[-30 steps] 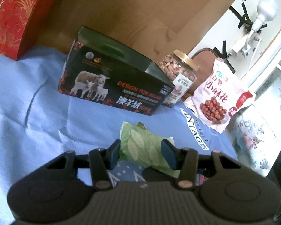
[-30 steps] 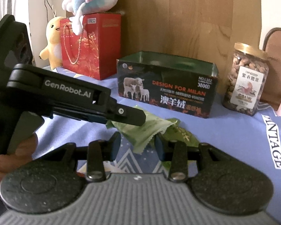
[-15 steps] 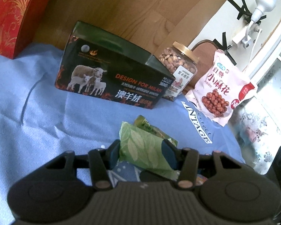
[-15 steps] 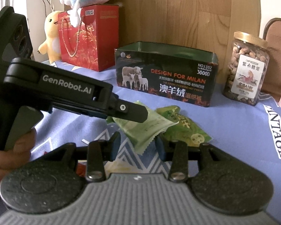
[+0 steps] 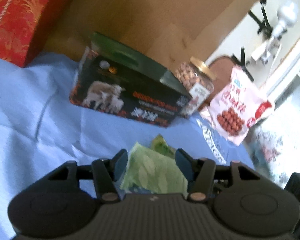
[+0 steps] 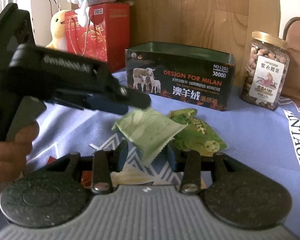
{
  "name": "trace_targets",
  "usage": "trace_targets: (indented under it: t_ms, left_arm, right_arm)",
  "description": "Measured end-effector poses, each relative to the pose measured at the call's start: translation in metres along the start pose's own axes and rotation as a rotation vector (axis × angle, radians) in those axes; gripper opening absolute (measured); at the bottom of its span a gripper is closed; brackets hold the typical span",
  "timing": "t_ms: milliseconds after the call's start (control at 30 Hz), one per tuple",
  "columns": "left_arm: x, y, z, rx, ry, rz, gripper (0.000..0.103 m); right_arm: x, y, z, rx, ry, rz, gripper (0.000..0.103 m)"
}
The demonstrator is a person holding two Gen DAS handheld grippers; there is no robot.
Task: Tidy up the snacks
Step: 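Lift the light green packet with the left tool toward the tin, then lower the light green packet into the black tin and open the left tool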
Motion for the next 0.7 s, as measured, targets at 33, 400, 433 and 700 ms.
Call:
trace_targets:
  t_ms: [33, 400, 433, 700]
  left_arm:
    - [-0.002, 0.002, 0.003, 0.000, 0.011, -0.008, 0.054]
    - [0.003, -0.008, 0.005, -0.006, 0.009, 0.035, 0.054]
    - [0.005, -0.010, 0.006, -0.009, 0.007, 0.043, 0.054]
    - [0.014, -0.018, 0.002, -0.014, -0.032, 0.076, 0.051]
  right_arm:
    - [0.000, 0.001, 0.000, 0.000, 0.001, -0.001, 0.044]
    - [0.004, 0.002, -0.005, -0.001, -0.016, 0.005, 0.050]
    - [0.005, 0.002, -0.005, -0.002, -0.018, 0.004, 0.050]
    - [0.006, 0.003, -0.004, -0.010, -0.022, 0.004, 0.051]
Point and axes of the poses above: each gripper's, at about its wrist camera, not at the fingertips, and y roughly against the way its jaws point, z to its left, x to its underside, the point moved 8 cm from there along -y, roughly the way its jaws point, and after that the axes turned 3 degrees about y, right-handed, at the moved point
